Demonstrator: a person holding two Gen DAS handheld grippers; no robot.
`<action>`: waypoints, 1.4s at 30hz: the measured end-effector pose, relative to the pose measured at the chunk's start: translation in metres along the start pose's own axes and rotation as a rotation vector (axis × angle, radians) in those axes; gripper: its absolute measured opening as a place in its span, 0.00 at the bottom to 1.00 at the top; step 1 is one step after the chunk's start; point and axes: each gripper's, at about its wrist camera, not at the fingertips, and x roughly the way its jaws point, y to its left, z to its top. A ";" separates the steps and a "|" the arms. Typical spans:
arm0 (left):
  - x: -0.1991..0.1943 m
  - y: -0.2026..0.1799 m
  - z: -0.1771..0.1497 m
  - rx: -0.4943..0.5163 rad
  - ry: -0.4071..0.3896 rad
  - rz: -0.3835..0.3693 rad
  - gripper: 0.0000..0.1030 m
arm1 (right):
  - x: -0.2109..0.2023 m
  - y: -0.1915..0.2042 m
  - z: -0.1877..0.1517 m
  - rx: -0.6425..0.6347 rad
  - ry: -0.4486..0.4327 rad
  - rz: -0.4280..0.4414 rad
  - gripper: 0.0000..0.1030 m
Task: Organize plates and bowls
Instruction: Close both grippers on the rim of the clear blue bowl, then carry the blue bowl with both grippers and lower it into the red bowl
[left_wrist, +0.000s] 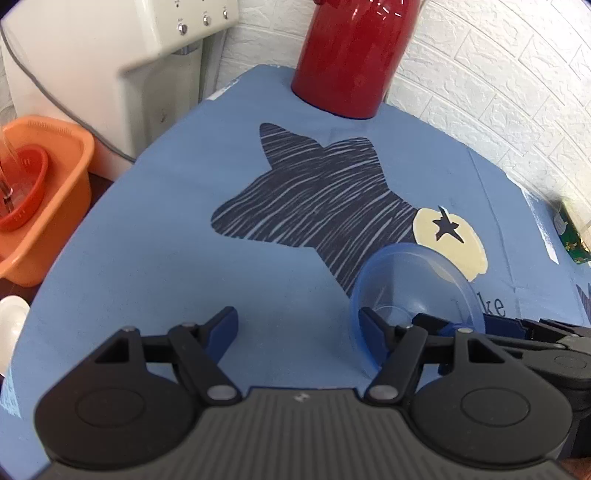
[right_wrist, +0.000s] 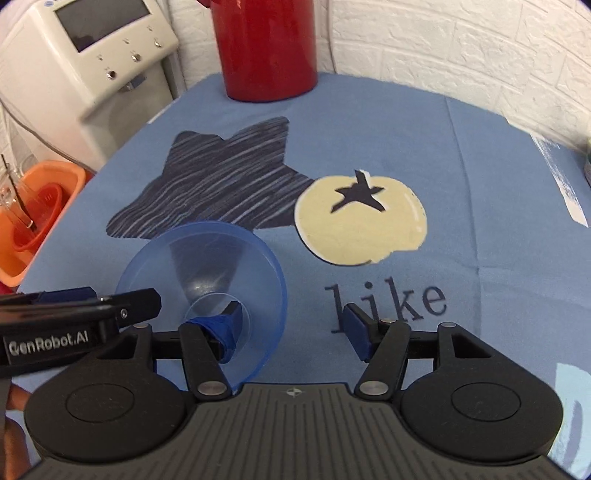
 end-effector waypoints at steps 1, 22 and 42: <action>0.000 0.001 0.000 -0.012 0.001 -0.012 0.68 | -0.004 -0.001 -0.001 0.009 -0.021 0.007 0.45; -0.043 -0.033 -0.027 0.098 0.021 -0.139 0.00 | -0.048 -0.006 -0.047 0.178 -0.050 0.257 0.19; -0.194 -0.157 -0.262 0.426 0.132 -0.327 0.00 | -0.253 -0.086 -0.287 0.328 -0.112 0.099 0.23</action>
